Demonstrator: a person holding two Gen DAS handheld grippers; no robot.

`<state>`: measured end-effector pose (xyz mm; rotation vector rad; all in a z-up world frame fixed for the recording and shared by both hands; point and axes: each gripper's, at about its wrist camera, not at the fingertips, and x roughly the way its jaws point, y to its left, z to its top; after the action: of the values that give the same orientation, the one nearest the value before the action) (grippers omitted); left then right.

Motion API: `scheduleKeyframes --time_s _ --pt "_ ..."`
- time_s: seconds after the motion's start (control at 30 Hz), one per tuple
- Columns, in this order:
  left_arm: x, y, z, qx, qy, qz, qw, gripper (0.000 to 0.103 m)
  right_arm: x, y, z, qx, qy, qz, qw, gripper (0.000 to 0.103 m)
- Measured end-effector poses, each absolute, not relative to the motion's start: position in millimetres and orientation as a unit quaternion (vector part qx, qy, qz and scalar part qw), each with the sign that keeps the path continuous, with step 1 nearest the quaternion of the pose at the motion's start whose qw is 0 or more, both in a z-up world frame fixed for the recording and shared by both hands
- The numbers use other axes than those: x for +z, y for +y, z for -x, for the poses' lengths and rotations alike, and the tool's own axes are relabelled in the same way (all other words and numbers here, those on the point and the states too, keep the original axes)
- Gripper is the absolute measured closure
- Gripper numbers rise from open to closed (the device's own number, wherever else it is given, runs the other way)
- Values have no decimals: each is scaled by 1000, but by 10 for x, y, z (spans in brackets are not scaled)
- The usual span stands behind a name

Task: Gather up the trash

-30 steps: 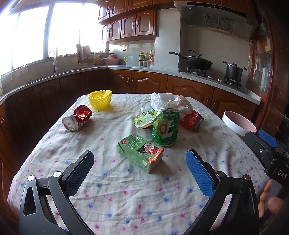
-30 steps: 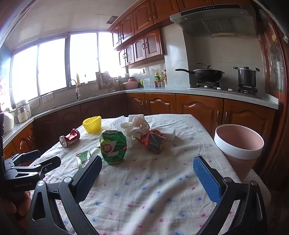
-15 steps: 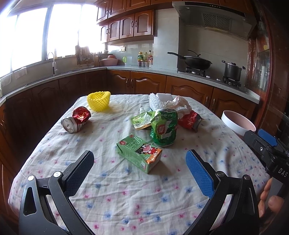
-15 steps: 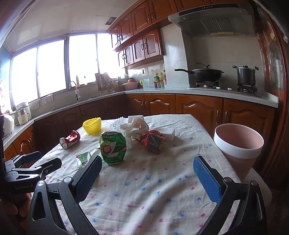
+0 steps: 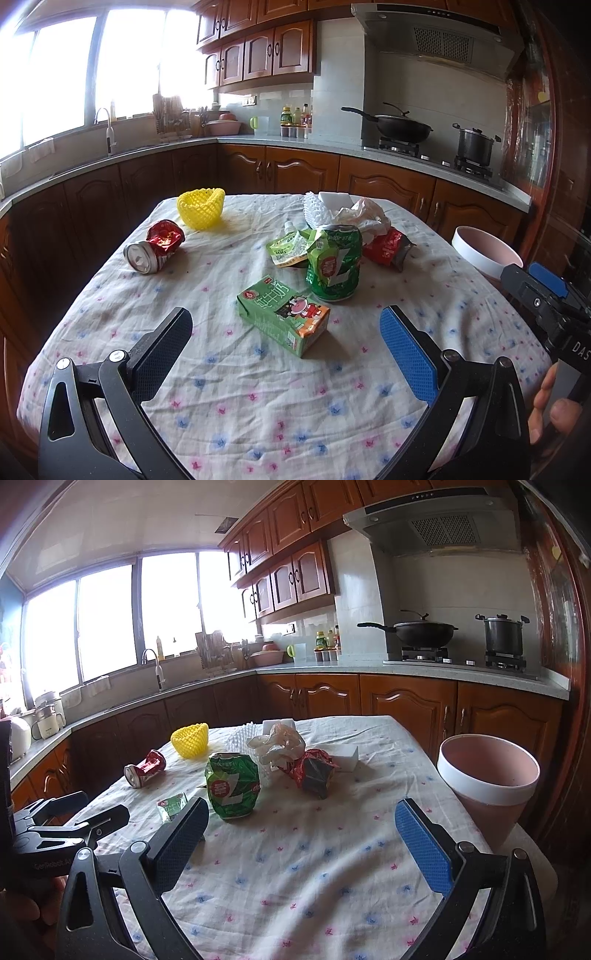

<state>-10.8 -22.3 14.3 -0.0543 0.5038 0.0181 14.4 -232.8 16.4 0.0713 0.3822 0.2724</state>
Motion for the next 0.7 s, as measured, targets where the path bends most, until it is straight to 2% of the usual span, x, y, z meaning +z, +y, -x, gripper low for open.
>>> scheduleKeyframes --time_s 0.7 --pt "228 -127 -251 -8 274 46 961 0 278 -2350 -422 149 204 -51 966 1"
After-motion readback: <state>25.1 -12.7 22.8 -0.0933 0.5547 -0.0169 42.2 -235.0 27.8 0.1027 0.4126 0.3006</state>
